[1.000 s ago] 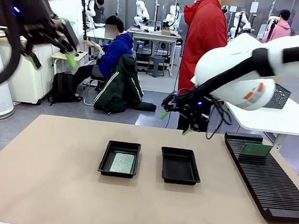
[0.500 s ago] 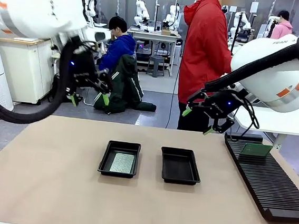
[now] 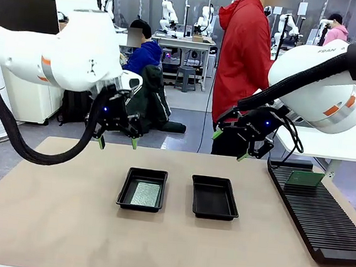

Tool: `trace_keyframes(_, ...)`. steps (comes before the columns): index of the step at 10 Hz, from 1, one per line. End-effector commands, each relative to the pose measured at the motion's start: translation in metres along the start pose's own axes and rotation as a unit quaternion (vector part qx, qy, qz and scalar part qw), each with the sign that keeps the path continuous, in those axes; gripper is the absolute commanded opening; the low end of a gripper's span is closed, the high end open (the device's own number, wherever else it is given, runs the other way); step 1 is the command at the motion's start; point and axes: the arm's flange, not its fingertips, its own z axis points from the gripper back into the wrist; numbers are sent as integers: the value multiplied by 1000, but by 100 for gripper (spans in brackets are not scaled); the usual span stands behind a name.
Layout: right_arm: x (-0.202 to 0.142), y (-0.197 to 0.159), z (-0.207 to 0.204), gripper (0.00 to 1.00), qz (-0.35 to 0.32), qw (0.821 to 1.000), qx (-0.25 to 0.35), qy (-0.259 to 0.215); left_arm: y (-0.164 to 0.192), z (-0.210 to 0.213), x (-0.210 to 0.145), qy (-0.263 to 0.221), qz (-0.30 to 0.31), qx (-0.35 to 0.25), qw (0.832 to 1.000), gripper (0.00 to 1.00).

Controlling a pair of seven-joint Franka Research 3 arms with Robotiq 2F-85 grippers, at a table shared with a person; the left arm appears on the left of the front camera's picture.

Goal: Inspect and transfer BCBs to ESD trays.
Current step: Pick up the ESD tray and place it on the left side of the table.

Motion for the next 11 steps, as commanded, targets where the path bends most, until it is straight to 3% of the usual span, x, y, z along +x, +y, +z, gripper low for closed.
trace_keyframes(1,4,2,-1,100,-10,1000,-4,-3,-7,-27,7,-1,-7,-1,1000,100)
trace_keyframes(6,4,2,-1,100,-10,1000,-4,-3,0,-104,24,16,-73,22,997,100)
trace_keyframes(11,4,2,-1,100,-10,1000,-4,-3,19,-152,41,29,-105,19,994,100)
